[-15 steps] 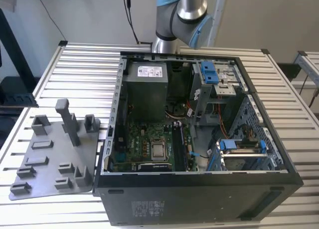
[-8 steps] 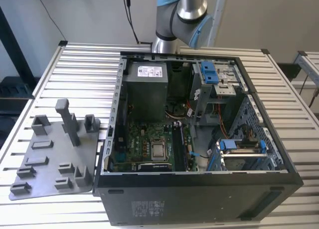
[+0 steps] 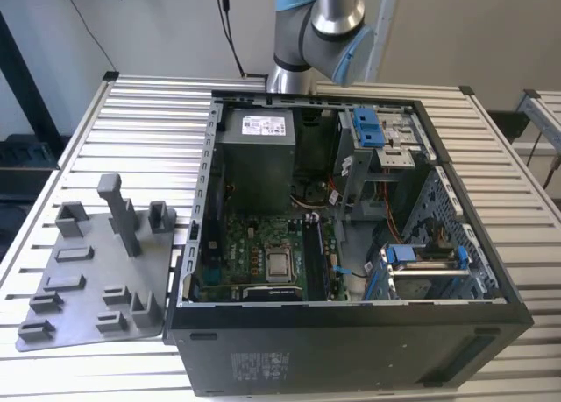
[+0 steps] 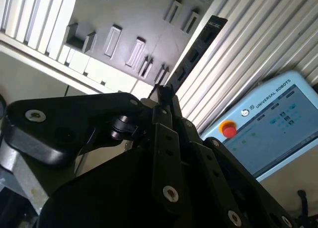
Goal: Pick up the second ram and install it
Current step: 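Pick up the second ram and move it above second insertion slot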
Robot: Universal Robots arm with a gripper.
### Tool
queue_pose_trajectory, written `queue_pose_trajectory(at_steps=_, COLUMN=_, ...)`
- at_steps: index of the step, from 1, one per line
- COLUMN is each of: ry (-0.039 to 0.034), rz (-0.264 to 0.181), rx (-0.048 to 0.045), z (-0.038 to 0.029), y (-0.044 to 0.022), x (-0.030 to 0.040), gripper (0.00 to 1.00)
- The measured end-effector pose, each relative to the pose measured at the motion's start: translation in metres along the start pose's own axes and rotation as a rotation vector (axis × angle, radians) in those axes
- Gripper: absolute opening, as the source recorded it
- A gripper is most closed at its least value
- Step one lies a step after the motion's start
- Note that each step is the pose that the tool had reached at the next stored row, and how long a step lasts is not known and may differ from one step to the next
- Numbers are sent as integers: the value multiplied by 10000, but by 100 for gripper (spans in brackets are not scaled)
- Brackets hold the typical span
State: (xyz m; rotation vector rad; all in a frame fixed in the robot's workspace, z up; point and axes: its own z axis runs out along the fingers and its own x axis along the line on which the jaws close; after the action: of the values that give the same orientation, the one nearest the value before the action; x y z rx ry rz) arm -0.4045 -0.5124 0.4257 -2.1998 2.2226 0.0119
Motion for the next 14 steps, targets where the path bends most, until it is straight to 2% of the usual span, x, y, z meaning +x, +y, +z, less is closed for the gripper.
queue_pose_trajectory(at_steps=2, ry=-1, rz=2, rx=1, z=1, y=-29, x=-1, gripper=14)
queue_pose_trajectory(at_steps=7, ry=0, rz=2, rx=0, z=1, y=-150, x=-2, gripper=14)
queue_pose_trajectory(at_steps=14, ry=0, rz=1, rx=1, z=3, y=-373, x=-4, gripper=14)
